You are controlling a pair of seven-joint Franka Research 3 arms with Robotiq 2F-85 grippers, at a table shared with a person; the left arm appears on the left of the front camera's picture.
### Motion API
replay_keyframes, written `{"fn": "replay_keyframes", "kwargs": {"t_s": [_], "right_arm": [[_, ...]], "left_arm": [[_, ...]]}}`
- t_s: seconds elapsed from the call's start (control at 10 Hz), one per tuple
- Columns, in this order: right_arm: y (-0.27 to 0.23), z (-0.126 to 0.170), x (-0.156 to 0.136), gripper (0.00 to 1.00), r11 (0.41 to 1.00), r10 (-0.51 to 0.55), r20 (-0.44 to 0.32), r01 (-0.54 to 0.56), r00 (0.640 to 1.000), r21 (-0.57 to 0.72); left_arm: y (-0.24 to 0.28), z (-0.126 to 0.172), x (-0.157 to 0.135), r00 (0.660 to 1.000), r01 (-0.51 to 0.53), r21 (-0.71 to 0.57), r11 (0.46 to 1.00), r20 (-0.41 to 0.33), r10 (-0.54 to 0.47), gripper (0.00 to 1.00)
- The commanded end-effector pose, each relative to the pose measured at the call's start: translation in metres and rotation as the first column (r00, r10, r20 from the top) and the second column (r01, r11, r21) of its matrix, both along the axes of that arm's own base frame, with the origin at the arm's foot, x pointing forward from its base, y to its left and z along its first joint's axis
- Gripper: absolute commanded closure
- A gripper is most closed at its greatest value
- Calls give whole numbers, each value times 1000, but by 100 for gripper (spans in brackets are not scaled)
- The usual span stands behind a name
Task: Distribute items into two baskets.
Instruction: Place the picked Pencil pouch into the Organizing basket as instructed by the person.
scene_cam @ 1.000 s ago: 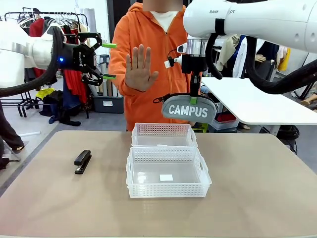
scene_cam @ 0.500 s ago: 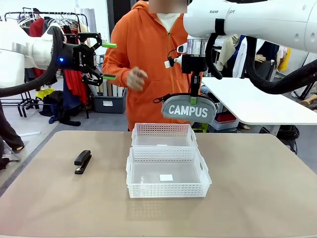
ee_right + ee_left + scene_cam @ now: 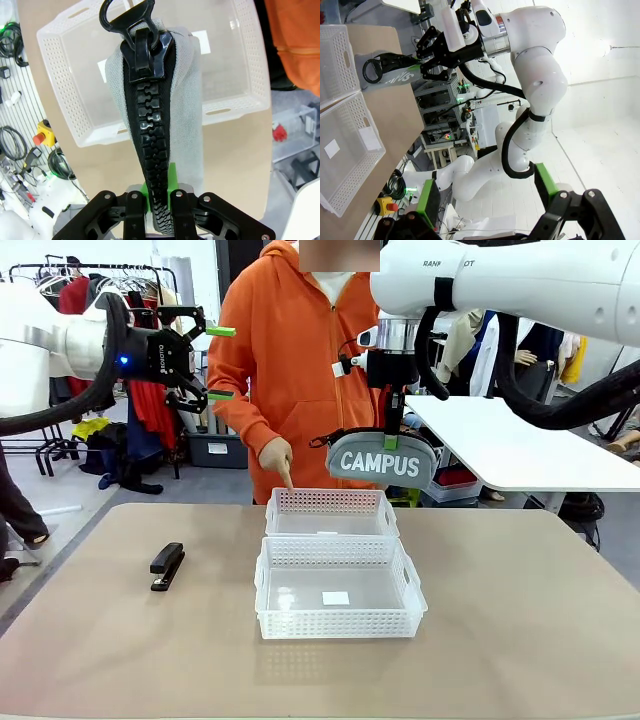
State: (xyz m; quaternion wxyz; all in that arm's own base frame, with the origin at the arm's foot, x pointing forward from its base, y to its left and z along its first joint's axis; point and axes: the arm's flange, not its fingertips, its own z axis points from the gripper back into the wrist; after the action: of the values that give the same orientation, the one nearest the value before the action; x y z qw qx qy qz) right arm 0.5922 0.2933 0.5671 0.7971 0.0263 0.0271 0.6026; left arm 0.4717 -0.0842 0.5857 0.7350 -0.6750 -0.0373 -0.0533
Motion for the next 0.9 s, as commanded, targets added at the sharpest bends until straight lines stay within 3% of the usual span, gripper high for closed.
{"fn": "replay_keyframes", "kwargs": {"t_s": [0.0,0.8], "right_arm": [[-1,4,-1,100,1000,-4,6,4,1000,2],[-1,4,-1,100,1000,-4,6,4,1000,2]], "left_arm": [[0,2,-1,1000,0,-2,1000,4,0,0],[0,2,-1,1000,0,-2,1000,4,0,0]]}}
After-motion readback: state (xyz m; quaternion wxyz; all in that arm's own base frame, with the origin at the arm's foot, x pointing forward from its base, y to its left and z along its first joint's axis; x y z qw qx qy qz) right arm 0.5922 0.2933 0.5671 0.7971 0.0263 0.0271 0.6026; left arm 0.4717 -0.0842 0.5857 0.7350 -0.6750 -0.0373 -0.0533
